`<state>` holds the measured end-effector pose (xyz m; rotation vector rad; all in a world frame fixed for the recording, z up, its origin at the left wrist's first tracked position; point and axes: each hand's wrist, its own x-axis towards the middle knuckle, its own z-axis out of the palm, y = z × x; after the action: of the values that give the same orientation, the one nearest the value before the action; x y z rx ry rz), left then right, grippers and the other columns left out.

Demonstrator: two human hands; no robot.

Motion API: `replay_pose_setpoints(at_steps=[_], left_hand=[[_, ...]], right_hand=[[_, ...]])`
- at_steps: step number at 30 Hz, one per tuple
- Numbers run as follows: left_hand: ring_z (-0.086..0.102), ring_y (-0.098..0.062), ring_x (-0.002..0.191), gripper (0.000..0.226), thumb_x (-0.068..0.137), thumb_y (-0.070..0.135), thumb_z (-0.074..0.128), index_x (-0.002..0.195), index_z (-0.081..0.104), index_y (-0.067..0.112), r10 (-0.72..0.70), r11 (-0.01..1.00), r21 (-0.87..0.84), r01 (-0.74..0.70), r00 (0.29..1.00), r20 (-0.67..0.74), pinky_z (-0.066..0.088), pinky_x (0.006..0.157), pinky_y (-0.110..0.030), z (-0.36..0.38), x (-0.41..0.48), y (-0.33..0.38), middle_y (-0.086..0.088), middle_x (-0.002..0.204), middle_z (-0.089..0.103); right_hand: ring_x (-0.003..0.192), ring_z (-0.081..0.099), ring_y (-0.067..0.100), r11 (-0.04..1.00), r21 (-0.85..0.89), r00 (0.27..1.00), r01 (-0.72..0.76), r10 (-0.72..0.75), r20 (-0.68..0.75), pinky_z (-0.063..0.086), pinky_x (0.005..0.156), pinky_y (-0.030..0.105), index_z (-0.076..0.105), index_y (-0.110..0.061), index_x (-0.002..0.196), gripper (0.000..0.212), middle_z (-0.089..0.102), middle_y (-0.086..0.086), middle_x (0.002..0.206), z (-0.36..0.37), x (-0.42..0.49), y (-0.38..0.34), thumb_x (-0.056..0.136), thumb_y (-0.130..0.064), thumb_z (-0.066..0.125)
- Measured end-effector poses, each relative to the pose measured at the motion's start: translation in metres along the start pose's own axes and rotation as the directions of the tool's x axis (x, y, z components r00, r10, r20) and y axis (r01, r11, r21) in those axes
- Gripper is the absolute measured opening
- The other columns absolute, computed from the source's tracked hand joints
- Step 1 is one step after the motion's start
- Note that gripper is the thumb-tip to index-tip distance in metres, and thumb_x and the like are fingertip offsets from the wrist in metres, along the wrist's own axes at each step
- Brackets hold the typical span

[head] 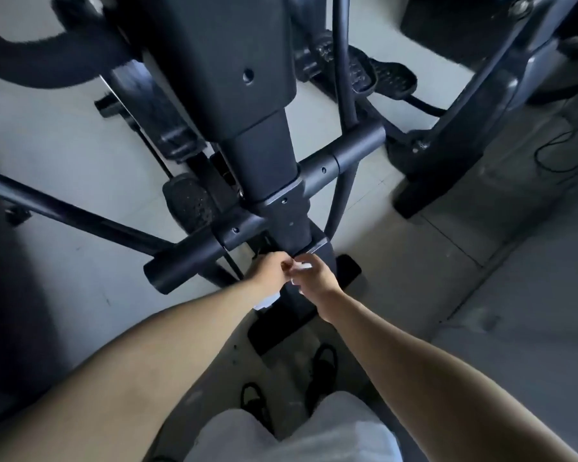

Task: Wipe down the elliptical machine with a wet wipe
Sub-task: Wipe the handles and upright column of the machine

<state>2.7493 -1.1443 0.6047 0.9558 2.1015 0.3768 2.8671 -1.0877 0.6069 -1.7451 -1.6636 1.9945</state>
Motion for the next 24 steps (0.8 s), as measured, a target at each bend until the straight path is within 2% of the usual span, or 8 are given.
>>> replay_pose_setpoints(at_steps=[3,5,9,12,14,16,19,24], left_hand=[[0.068,-0.028,0.092,0.007,0.091,0.022,0.069,0.097,0.071,0.023,0.009,0.999,-0.034,-0.008,1.0,0.025,0.054,0.079,-0.038,0.002,0.003,-0.009,-0.002,0.091,0.074],[0.069,-0.023,0.091,0.012,0.092,0.019,0.069,0.104,0.071,0.022,0.019,0.996,-0.088,-0.015,0.999,0.042,0.056,0.083,-0.039,0.0,0.002,-0.017,0.0,0.092,0.075],[0.065,-0.025,0.108,0.036,0.097,0.011,0.052,0.128,0.067,0.021,0.033,0.99,0.137,-0.017,0.993,-0.116,0.05,0.089,-0.032,-0.007,-0.002,-0.036,-0.003,0.122,0.069],[0.057,-0.026,0.123,0.05,0.101,0.008,0.044,0.148,0.053,0.025,0.059,0.969,0.242,-0.042,0.996,-0.066,0.045,0.099,-0.032,-0.008,-0.007,-0.045,-0.003,0.14,0.058],[0.054,-0.027,0.128,0.054,0.103,0.01,0.042,0.154,0.044,0.028,0.025,0.963,0.271,-0.018,0.999,-0.022,0.045,0.101,-0.034,-0.008,-0.01,-0.044,-0.004,0.145,0.055],[0.054,-0.028,0.13,0.057,0.102,0.01,0.042,0.156,0.04,0.03,-0.023,0.964,0.265,0.014,0.999,0.028,0.045,0.103,-0.034,-0.01,-0.007,-0.042,-0.005,0.148,0.054],[0.058,-0.029,0.127,0.051,0.102,0.017,0.045,0.151,0.046,0.03,-0.035,0.965,0.261,0.006,0.994,0.106,0.047,0.102,-0.033,-0.018,0.0,-0.04,-0.008,0.144,0.059],[0.064,-0.025,0.112,0.035,0.1,0.021,0.051,0.133,0.063,0.025,0.142,0.98,0.128,-0.153,0.986,0.093,0.05,0.093,-0.03,-0.026,-0.013,-0.006,-0.001,0.118,0.072]], right_hand=[[0.08,0.07,0.016,0.993,0.118,0.998,-0.021,0.027,-0.05,0.057,0.078,0.027,0.066,-0.022,0.09,0.01,0.076,-0.003,0.086,0.015,0.023,0.012,0.088,-0.017,0.074],[0.086,0.069,0.019,0.994,0.104,0.986,-0.023,0.04,-0.163,0.055,0.081,0.026,0.068,-0.02,0.089,0.005,0.075,-0.001,0.088,0.015,0.031,0.013,0.092,-0.017,0.071],[0.084,0.061,0.02,0.996,0.058,0.934,-0.063,0.079,-0.347,0.044,0.074,0.025,0.069,-0.017,0.098,0.009,0.068,0.0,0.086,0.011,0.036,0.013,0.097,-0.023,0.063],[0.087,0.065,0.023,0.994,-0.019,0.951,-0.109,0.099,-0.292,0.052,0.078,0.029,0.069,-0.023,0.086,0.011,0.07,0.0,0.087,0.032,0.031,0.02,0.092,-0.015,0.063],[0.08,0.065,0.018,0.991,-0.07,0.976,-0.114,0.099,-0.193,0.05,0.071,0.025,0.068,-0.025,0.081,0.013,0.07,-0.004,0.083,0.049,0.024,0.026,0.09,-0.016,0.066],[0.075,0.062,0.011,0.994,-0.08,0.987,-0.068,0.056,-0.148,0.047,0.064,0.022,0.072,-0.024,0.084,0.007,0.071,-0.006,0.084,0.055,0.019,0.027,0.09,-0.022,0.069],[0.079,0.061,0.017,0.999,0.037,0.954,0.009,0.003,-0.301,0.045,0.069,0.024,0.069,-0.018,0.089,0.01,0.066,-0.007,0.08,0.042,0.013,0.011,0.094,-0.025,0.064],[0.081,0.061,0.012,0.982,0.152,0.914,0.113,-0.043,-0.403,0.043,0.073,0.025,0.061,-0.02,0.093,0.002,0.065,-0.01,0.086,-0.002,-0.011,-0.02,0.092,-0.02,0.061]])
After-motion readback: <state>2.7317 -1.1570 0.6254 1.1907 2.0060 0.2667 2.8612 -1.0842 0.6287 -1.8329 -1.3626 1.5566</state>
